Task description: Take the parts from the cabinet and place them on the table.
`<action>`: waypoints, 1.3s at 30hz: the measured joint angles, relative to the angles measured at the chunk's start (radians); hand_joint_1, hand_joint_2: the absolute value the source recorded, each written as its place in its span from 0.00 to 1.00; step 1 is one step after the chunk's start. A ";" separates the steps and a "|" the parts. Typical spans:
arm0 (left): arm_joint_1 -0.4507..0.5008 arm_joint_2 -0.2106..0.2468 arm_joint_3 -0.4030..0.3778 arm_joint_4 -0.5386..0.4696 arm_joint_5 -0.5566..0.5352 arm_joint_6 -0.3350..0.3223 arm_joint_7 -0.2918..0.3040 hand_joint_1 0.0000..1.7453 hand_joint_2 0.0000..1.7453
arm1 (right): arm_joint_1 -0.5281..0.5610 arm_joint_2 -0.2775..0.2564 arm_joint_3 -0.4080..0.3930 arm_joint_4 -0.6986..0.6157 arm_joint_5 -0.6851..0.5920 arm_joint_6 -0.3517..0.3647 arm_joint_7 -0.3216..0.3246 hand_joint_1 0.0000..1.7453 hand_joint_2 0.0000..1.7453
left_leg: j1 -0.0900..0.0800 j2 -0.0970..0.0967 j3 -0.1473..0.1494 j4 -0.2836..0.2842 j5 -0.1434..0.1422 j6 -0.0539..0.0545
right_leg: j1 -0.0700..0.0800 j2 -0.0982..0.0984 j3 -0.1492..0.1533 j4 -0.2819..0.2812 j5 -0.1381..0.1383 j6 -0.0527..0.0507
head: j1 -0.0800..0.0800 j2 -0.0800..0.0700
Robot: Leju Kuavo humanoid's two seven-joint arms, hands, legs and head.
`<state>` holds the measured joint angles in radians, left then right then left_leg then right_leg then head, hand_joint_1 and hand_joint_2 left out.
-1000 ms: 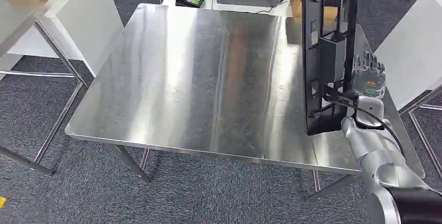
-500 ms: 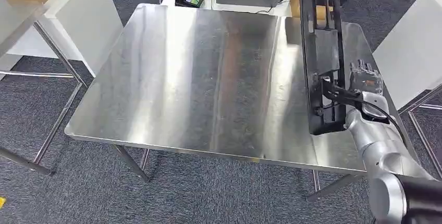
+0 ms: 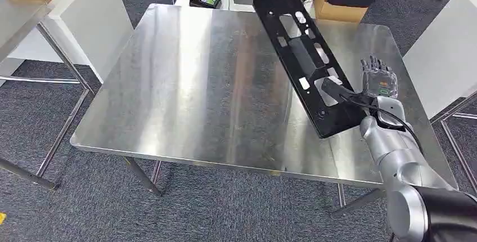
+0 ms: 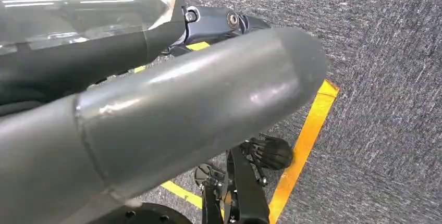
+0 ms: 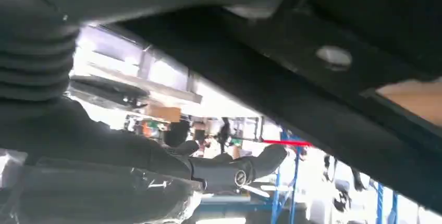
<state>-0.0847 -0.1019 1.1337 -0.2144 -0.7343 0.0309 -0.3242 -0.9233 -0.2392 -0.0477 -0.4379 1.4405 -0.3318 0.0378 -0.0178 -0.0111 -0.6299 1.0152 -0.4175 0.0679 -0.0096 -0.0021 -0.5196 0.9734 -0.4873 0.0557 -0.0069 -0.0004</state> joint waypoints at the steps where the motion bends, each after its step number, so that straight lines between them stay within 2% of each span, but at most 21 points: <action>1: 0.000 0.000 0.000 0.000 -0.002 0.000 0.000 0.00 0.00 | 0.003 0.000 0.000 -0.005 -0.006 -0.006 -0.005 0.00 1.00 | 0.000 0.000 0.000 0.000 0.000 0.000 | 0.000 0.000 0.000 0.000 0.000 0.000 | 0.001 0.000; 6: 0.000 0.000 0.000 0.000 -0.011 -0.001 0.000 0.00 0.00 | 0.037 -0.006 0.001 -0.036 -0.018 -0.044 -0.021 0.00 1.00 | 0.000 0.001 0.000 0.000 0.000 0.000 | 0.000 0.000 0.000 0.000 0.000 0.000 | 0.000 0.000; 15: 0.000 -0.001 0.000 0.000 -0.011 -0.002 0.001 0.00 0.00 | 0.053 -0.013 0.003 -0.057 -0.019 -0.050 -0.021 0.00 1.00 | 0.000 0.001 0.001 0.000 0.000 0.000 | 0.000 0.000 0.000 0.000 0.000 0.000 | 0.000 0.000; 24: 0.000 -0.001 0.003 0.000 -0.014 -0.002 -0.006 0.00 0.00 | 0.061 -0.013 0.032 -0.057 0.018 -0.066 0.013 0.00 1.00 | 0.000 0.001 0.001 0.000 0.000 0.000 | 0.000 0.000 0.000 0.000 0.000 0.000 | 0.000 0.000; 31: 0.000 0.000 0.004 0.000 -0.030 -0.002 -0.008 0.00 0.00 | 0.122 -0.014 0.052 -0.097 0.038 -0.075 0.037 0.00 1.00 | 0.000 0.001 0.001 0.000 0.000 0.000 | 0.000 0.000 0.000 0.000 0.000 0.000 | 0.000 0.000; 32: 0.000 0.000 0.004 -0.001 -0.032 -0.001 -0.008 0.00 0.00 | 0.131 -0.014 0.052 -0.105 0.038 -0.085 0.037 0.00 0.00 | 0.000 0.001 0.001 0.000 0.000 0.000 | 0.000 0.000 0.000 0.000 0.000 0.000 | 0.000 0.000; 34: 0.000 0.001 0.004 -0.001 -0.033 0.001 -0.011 0.00 0.00 | 0.154 -0.013 0.052 -0.135 0.016 -0.138 0.021 0.00 0.00 | 0.000 0.001 0.001 0.000 0.000 0.000 | 0.000 0.000 0.000 0.000 0.000 0.000 | 0.000 0.000; 35: 0.000 0.001 0.004 -0.002 -0.035 0.003 -0.015 0.00 0.00 | 0.169 -0.011 0.051 -0.155 -0.016 -0.181 -0.003 0.00 1.00 | 0.000 0.000 0.001 0.000 0.000 0.000 | 0.000 0.000 0.000 0.000 0.000 0.000 | 0.000 0.000; 36: 0.000 0.001 0.004 -0.002 -0.038 0.009 -0.020 0.00 0.00 | 0.196 -0.007 0.040 -0.198 -0.076 -0.247 -0.048 0.00 1.00 | 0.000 0.000 0.001 0.000 0.000 0.000 | 0.000 0.000 0.001 0.000 0.000 0.000 | 0.000 0.000; 39: 0.000 0.001 0.006 -0.003 -0.046 0.025 -0.027 0.00 0.00 | 0.286 0.016 0.005 -0.336 -0.212 -0.343 -0.143 0.00 1.00 | 0.000 -0.001 0.001 0.000 0.000 0.000 | 0.000 0.000 0.001 0.000 0.000 0.000 | 0.000 0.000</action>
<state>-0.0848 -0.1007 1.1394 -0.2178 -0.7804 0.0564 -0.3513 -0.6373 -0.2231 -0.0424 -0.7743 1.2285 -0.6749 -0.1047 -0.0174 -0.0120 -0.6292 1.0152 -0.4177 0.0676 -0.0091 -0.0026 -0.5187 0.9734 -0.4875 0.0555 -0.0069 -0.0004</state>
